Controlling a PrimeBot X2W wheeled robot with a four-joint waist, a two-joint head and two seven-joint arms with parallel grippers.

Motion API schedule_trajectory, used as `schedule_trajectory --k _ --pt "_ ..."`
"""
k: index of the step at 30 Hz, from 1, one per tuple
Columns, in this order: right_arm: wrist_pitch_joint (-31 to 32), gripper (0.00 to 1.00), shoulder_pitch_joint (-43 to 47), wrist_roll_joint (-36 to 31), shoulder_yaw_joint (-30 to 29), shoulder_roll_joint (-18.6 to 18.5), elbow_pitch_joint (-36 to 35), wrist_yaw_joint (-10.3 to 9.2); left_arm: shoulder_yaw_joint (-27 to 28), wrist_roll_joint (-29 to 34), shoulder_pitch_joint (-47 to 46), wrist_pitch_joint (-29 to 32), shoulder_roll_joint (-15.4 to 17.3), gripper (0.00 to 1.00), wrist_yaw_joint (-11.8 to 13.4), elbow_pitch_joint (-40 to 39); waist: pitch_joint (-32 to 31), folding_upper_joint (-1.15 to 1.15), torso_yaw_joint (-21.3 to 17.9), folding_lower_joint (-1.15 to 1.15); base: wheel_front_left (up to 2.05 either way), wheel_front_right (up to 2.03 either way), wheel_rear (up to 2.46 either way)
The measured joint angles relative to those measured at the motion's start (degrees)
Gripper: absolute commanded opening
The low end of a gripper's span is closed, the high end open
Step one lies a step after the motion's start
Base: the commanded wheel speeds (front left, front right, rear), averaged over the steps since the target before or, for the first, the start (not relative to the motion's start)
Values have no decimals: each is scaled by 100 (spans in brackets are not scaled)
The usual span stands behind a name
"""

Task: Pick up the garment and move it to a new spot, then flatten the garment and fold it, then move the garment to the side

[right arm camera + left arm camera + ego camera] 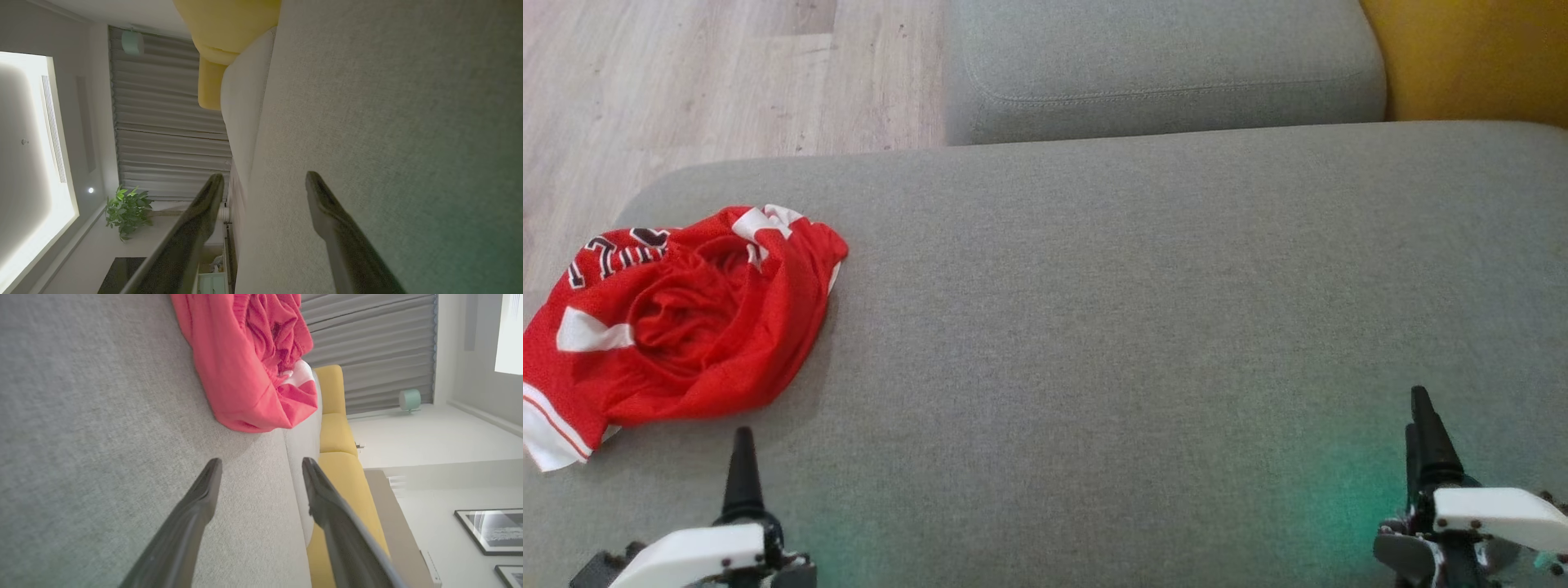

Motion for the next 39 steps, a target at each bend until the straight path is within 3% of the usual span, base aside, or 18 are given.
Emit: schedule_trajectory --k 15,39 --pt "-237 100 12 -1273 242 0 -156 0 -293 1252 7 -244 0 100 236 -281 -80 0 -6 0 0 0 0" --pt "-636 100 132 -3002 556 0 -454 0 -711 3000 75 -626 3 100 401 -660 -192 0 -36 0 0 0 0"
